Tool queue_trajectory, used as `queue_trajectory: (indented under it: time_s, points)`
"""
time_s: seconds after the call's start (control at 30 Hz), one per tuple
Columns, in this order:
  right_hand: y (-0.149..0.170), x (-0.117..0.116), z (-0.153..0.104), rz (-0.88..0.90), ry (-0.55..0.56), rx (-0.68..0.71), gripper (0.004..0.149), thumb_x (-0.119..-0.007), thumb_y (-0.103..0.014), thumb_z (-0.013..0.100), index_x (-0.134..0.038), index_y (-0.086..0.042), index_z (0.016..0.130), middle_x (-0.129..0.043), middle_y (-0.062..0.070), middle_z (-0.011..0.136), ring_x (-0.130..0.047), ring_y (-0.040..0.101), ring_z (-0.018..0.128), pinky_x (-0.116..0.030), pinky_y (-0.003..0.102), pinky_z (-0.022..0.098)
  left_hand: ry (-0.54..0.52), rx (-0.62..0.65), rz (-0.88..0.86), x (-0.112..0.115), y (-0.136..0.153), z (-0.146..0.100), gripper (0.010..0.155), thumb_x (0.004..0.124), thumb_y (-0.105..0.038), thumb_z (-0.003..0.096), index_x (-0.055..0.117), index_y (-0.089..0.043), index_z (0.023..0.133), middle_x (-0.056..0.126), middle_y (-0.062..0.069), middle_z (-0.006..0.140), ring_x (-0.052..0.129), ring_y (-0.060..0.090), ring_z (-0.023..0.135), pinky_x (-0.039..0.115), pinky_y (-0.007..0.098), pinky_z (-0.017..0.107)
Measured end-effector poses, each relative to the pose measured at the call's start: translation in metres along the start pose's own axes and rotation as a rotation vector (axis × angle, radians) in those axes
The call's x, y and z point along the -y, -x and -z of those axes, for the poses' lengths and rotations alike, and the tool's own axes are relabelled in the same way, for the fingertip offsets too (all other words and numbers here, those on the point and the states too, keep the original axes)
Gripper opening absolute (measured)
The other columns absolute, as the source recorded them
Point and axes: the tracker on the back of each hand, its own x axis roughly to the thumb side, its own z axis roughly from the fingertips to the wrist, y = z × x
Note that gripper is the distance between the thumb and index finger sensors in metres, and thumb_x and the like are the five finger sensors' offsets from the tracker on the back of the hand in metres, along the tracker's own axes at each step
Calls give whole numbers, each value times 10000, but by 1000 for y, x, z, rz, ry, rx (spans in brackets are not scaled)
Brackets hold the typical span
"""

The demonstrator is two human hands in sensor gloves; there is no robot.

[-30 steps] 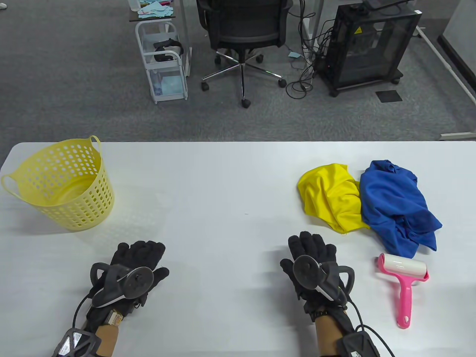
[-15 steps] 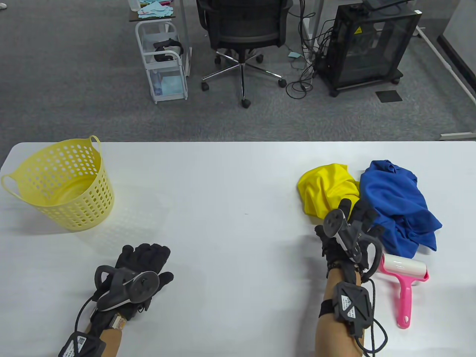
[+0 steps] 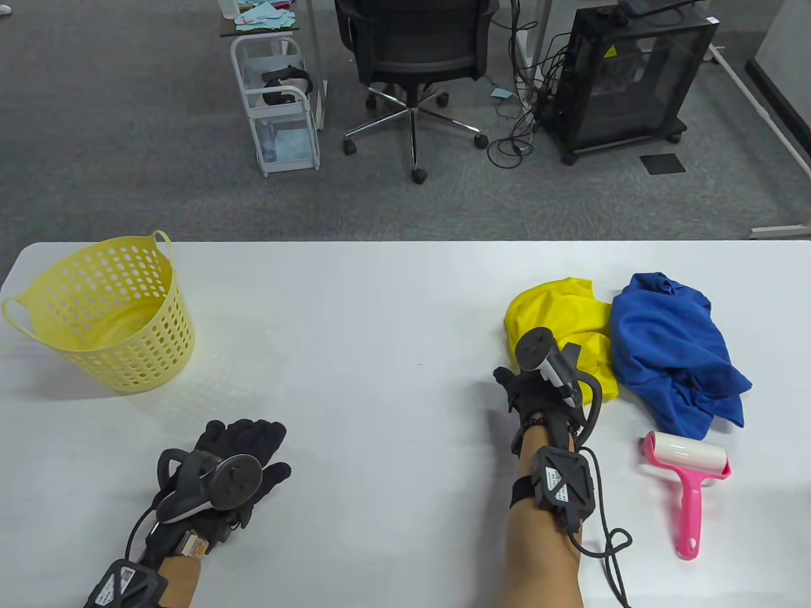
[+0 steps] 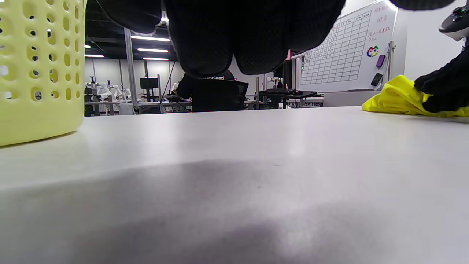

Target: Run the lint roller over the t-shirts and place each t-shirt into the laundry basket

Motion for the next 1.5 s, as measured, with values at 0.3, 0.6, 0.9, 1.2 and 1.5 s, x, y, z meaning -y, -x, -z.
queue_trajectory:
  time_s: [0.3,0.6,0.9,1.2,1.5]
  points:
    - [-21,-15,-12,-365,111,-145,551,-824,-469,411,-666,-175,849,-985,-166,234,-856,41,507,-726,440,593,-18,3,33,-5,-4,-3,656,587,-647,432,675,-271,963,839,31,985,859,379,922,633,617,686]
    - [-23,-13,-28,-328,159,-134,453,-867,-378,413,-781,-156,799,-984,-106,212,-890,84,466,-730,471,582,-41,-6,25,-8,-2,-5,658,587,-647,432,675,-270,964,838,31,986,859,379,922,632,618,686]
    - [-69,-12,-76,35,42,256,468,-834,-377,403,-826,-88,771,-969,-128,189,-957,99,427,-752,474,562,-69,35,-5,-12,-8,-6,654,586,-645,434,676,-270,963,839,30,985,860,378,921,633,616,686]
    - [-134,-6,-167,369,-178,674,471,-816,-393,412,-811,-129,802,-965,-139,216,-955,100,478,-693,522,616,34,130,11,-11,-48,13,939,637,-720,389,223,-231,1076,437,109,1164,548,467,1075,463,694,738]
    - [-139,25,-201,709,-91,762,479,-805,-407,429,-794,-115,808,-969,-150,249,-914,70,531,-683,512,627,-147,124,-252,-53,-82,59,761,765,-614,402,540,-203,1002,864,-2,928,935,312,875,663,610,683]
